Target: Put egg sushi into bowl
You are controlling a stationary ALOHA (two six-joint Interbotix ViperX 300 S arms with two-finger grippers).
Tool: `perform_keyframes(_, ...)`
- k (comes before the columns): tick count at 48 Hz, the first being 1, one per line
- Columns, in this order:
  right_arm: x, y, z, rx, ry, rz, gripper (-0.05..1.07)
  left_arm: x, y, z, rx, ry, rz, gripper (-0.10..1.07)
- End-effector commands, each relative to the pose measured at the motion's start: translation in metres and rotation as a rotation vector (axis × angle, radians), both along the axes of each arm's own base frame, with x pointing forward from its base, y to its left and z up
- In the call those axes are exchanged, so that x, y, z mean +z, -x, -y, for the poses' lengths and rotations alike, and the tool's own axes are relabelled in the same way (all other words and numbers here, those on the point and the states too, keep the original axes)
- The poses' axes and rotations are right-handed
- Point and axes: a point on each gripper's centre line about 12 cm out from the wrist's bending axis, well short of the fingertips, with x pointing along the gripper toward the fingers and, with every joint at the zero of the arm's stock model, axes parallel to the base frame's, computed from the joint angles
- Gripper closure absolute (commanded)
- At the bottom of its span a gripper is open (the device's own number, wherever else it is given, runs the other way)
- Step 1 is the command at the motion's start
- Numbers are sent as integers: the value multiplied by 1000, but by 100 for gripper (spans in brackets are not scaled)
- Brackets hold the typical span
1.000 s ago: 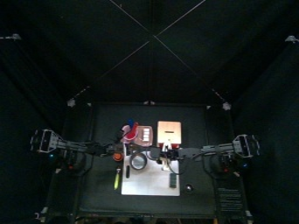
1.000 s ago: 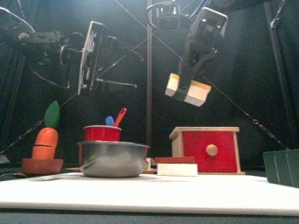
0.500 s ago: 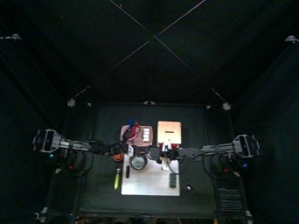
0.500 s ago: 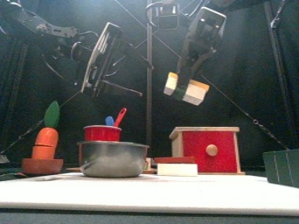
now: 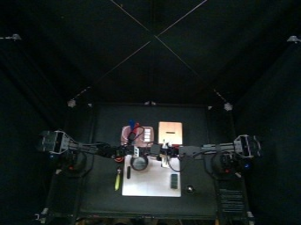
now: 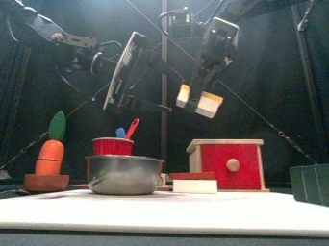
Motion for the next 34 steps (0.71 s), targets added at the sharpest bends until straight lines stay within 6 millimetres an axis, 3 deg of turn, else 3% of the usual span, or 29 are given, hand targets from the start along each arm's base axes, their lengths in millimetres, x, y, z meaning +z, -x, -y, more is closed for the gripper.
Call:
perform_keyframes(1, 12, -2, 3, -4, 4, 39, 40, 14, -8, 2, -2, -2, 45, 4)
perform_keyframes(23, 7, -4, 4, -7, 2, 27, 40, 5, -18, 2, 9, 10, 31, 5)
perform_keyframes(34, 7, -4, 5, -9, 2, 26, 40, 0, -22, 7, 2, 19, 18, 13)
